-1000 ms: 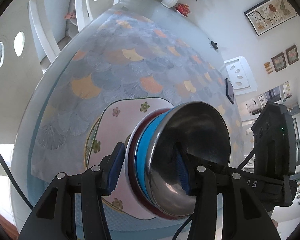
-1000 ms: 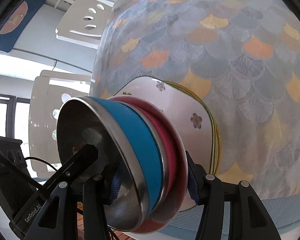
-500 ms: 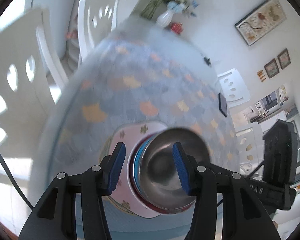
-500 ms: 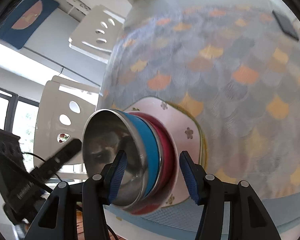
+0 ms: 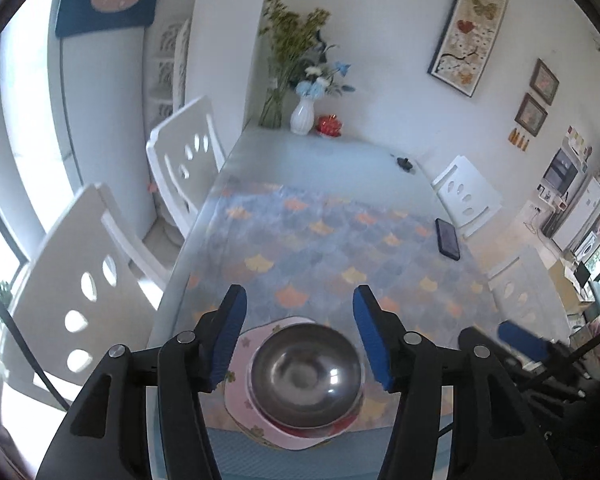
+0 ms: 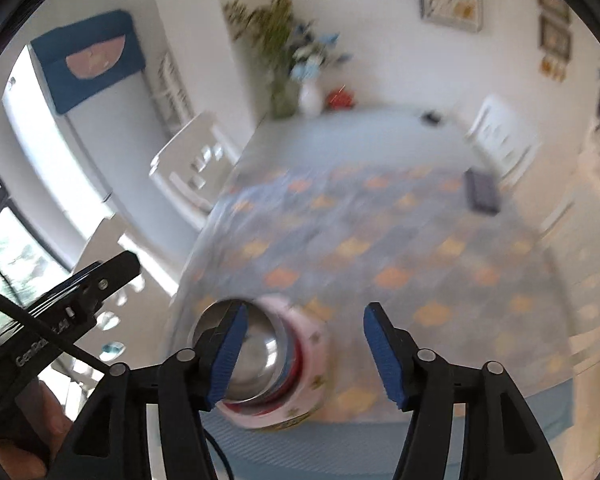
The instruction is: Organize plates and bowls
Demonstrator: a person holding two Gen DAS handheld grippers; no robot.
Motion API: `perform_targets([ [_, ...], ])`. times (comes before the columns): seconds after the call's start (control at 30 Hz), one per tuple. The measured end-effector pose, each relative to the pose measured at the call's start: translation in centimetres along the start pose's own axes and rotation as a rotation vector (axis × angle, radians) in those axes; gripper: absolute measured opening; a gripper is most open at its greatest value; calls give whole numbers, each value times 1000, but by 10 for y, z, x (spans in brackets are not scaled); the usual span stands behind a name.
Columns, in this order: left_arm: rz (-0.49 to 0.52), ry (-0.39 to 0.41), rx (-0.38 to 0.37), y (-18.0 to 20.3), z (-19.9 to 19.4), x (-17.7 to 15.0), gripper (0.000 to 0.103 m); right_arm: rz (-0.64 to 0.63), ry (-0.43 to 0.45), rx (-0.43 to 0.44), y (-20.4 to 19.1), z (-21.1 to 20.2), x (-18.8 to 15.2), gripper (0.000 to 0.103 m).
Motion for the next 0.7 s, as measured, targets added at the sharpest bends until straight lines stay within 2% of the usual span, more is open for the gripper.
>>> perform_targets([
  [0.13, 22, 6, -12, 21, -11, 2, 54, 3, 49, -51, 23, -16, 15, 67],
  [0.3, 57, 27, -2, 48, -22, 2, 55, 18, 50, -52, 42, -30, 16, 67],
  [0.4, 75, 38, 18, 63, -29, 0, 63, 2, 37, -53, 51, -37, 11, 67],
  [0.53, 87, 60, 58, 77, -37, -5, 69, -18, 37, -72, 66, -51, 3, 67],
  [0.6, 94, 58, 76, 82, -40, -9, 76, -24, 31, -76, 75, -56, -2, 67],
  [0.7, 120, 56, 110, 90, -45, -15, 78, -8, 29, -50, 83, -64, -8, 67],
])
Point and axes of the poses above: each gripper's, at about its wrist camera, not at the fingertips, and z roughly the way its jaws point, y to its right, x to its top, the point moved 8 cm from there along z, roughly the way its jaws point, and after that the axes turned 12 degrees about y, right-handed, at the moved point
